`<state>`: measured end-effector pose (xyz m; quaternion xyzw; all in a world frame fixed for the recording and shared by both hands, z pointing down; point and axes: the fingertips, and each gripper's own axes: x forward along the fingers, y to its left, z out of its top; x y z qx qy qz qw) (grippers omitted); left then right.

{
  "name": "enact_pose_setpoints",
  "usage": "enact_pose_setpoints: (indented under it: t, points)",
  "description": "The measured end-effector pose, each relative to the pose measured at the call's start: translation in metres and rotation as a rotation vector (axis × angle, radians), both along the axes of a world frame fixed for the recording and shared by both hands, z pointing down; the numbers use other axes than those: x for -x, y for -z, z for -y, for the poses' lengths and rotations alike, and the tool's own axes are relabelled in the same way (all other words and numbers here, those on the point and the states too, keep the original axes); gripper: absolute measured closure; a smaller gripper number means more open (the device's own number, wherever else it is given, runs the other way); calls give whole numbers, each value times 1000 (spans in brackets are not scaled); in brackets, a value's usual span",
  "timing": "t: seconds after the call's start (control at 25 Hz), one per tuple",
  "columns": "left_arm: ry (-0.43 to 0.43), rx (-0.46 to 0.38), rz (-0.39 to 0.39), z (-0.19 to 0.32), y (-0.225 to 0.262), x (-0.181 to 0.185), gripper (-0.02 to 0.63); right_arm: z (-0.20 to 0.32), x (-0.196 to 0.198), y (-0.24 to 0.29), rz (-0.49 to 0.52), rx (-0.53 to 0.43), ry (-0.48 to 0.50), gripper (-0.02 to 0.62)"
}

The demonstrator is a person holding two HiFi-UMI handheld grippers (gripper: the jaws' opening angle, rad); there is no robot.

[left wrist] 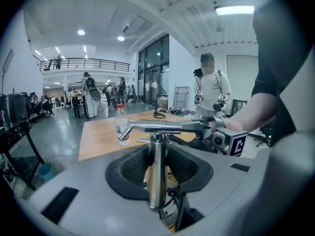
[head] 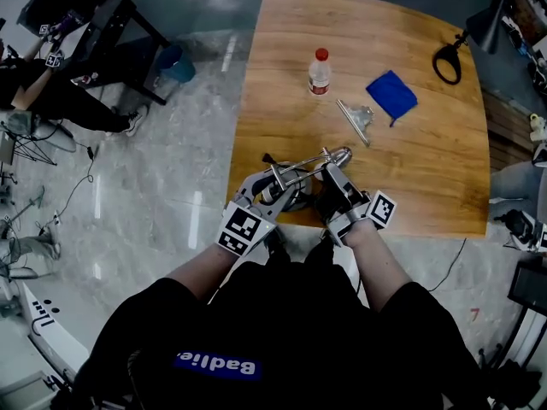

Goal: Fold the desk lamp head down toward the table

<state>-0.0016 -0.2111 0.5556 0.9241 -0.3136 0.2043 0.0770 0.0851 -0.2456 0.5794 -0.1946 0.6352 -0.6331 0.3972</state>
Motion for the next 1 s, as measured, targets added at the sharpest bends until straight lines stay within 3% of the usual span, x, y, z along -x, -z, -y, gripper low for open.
enact_pose_setpoints:
  t: [0.32,0.68,0.84,1.0]
  points:
    - [2,9,-6,0,-2,1,479,-3,4,-12,93,21,-47,502]
    - [1,-11,-1,1,-3,-2,479,-5,3,-8,95,-21,-36,491]
    - [-23,-19,-8,2,-3,-3,479,-9,-1,5,150,-56,-49,374]
    - [-41,-23,-42,1,3,5,454,-32,5,16,79,-66,-57,370]
